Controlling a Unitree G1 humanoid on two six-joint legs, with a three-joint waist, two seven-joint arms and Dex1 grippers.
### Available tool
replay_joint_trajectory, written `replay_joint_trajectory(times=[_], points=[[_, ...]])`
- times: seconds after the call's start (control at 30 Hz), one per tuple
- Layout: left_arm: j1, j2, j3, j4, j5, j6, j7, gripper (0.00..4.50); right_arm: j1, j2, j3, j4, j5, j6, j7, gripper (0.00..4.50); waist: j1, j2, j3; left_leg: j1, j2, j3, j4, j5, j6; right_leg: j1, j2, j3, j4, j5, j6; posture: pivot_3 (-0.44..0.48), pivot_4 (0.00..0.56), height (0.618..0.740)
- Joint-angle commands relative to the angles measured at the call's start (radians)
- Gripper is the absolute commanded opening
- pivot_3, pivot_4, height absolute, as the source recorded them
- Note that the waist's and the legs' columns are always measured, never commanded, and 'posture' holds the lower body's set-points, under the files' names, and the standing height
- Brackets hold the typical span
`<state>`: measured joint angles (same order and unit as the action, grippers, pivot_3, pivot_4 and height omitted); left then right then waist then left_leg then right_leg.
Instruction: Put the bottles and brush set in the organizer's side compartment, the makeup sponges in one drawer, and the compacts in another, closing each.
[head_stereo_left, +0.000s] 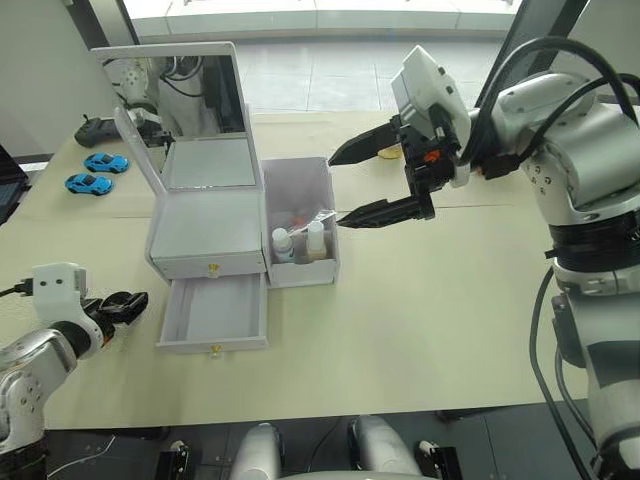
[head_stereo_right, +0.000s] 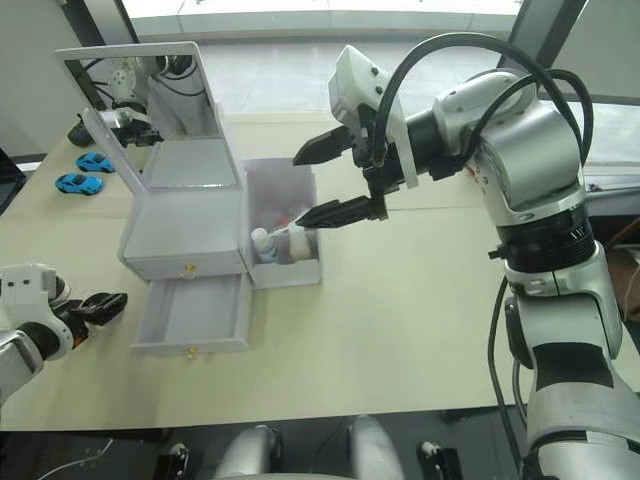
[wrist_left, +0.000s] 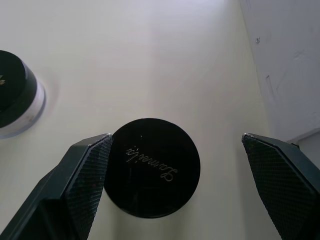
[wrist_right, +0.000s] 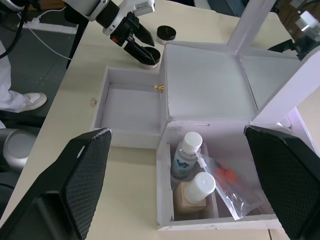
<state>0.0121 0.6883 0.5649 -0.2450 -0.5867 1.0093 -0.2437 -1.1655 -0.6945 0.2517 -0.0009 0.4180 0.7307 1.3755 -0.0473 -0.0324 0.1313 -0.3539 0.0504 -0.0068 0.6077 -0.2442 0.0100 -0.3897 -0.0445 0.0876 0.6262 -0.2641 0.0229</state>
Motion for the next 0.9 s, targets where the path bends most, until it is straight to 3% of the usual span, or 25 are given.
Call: replay_joint_trajectory(times=[0.03,0.5,0.6,0.7,0.9], points=[[-0.023,0.018,-0.015,0.014,0.025,0.015,0.001,4.48,-0.003,-0.021,-0.048,-0.058,0.027,0.034,-0.016,4.50,0.001,0.000,0.000,0.000,0.000,0.000,0.000,0.000,0.000,0.000,0.000,0.000,0.000,0.000,0.000,0.000,0.150,0.740],[-0.026,0.003,-0.022,0.036,0.065,0.022,-0.007,4.48,0.023,-0.028,-0.055,-0.081,0.040,0.041,-0.047,4.50,0.003,0.000,0.000,0.000,0.000,-0.002,0.000,0.000,0.000,0.000,-0.001,-0.001,0.000,0.000,0.000,0.000,0.150,0.740],[-0.041,-0.003,-0.015,0.049,0.068,0.040,0.006,3.89,0.019,-0.020,-0.051,-0.075,0.037,0.032,-0.048,4.50,0.004,0.000,0.000,0.000,0.000,-0.003,0.000,0.000,0.000,0.000,-0.001,-0.001,0.000,0.000,0.000,0.000,0.150,0.740],[-0.049,0.013,0.015,0.063,0.079,0.052,0.017,3.01,0.017,-0.015,-0.048,-0.070,0.034,0.027,-0.047,4.50,0.004,0.000,0.000,-0.001,-0.001,-0.003,0.000,0.000,0.000,0.001,-0.001,-0.001,0.000,0.000,0.000,0.000,0.150,0.740],[-0.009,0.110,0.060,0.020,0.067,0.034,-0.089,2.92,0.029,-0.011,-0.049,-0.067,0.029,0.001,-0.039,4.50,0.002,0.000,0.000,-0.001,0.000,-0.005,0.000,0.000,-0.001,0.000,-0.001,-0.002,0.000,0.000,0.000,0.000,0.150,0.740]])
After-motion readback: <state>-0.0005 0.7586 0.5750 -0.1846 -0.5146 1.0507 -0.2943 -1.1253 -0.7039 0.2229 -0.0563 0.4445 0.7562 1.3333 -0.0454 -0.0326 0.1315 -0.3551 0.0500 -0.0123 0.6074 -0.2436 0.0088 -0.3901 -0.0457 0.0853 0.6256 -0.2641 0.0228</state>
